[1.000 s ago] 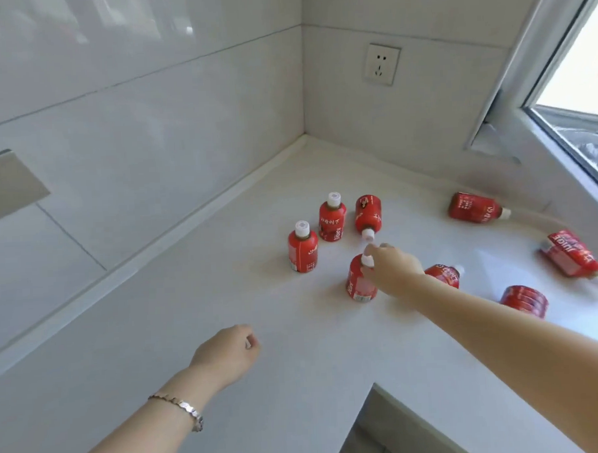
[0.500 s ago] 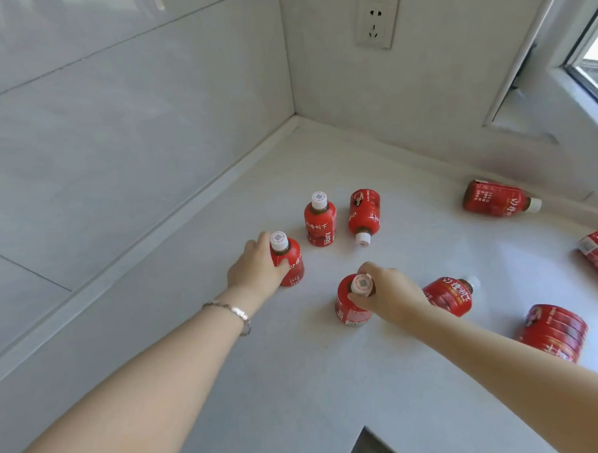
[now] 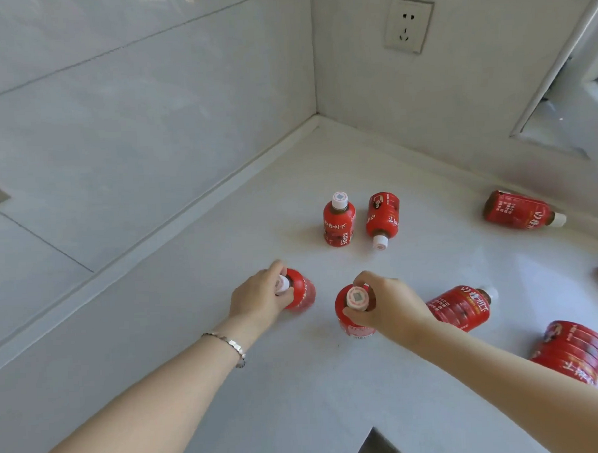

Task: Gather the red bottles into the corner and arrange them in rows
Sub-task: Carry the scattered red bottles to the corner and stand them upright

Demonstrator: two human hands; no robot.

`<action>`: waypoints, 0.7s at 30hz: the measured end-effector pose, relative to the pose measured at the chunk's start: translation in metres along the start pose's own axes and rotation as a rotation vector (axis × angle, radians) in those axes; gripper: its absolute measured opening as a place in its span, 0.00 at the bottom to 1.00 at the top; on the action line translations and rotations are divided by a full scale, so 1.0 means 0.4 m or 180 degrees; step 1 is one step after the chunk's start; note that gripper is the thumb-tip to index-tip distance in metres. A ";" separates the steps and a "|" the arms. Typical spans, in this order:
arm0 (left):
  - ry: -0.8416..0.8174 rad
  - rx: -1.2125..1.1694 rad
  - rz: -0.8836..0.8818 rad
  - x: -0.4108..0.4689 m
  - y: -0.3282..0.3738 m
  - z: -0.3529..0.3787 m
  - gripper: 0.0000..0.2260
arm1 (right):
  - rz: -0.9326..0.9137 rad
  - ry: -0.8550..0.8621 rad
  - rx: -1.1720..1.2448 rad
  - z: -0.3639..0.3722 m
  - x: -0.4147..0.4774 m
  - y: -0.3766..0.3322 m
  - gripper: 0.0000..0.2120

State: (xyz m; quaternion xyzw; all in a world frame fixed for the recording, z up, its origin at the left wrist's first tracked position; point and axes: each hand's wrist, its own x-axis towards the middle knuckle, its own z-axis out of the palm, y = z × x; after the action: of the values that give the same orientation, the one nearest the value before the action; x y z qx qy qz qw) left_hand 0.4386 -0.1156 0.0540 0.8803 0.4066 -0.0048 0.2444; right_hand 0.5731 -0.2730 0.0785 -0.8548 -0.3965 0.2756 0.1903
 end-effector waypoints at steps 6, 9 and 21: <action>0.0122 -0.0342 -0.0332 -0.303 -0.216 -0.068 0.11 | -0.0342 -0.0443 -0.0248 0.088 -0.039 -0.178 0.16; 0.0229 -0.0576 -0.0784 -0.456 -0.362 -0.107 0.07 | -0.0551 -0.0652 -0.0323 0.180 -0.076 -0.302 0.16; 0.1334 -0.0743 -0.1874 -1.087 -1.021 -0.330 0.07 | -0.1236 -0.1153 -0.0548 0.764 -0.357 -0.943 0.12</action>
State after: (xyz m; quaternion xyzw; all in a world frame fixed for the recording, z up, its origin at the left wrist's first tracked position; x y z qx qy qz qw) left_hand -0.1708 -0.1441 0.0863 0.6739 0.6811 0.1517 0.2427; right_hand 0.0906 -0.1210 0.0921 -0.7126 -0.6024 0.3476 0.0922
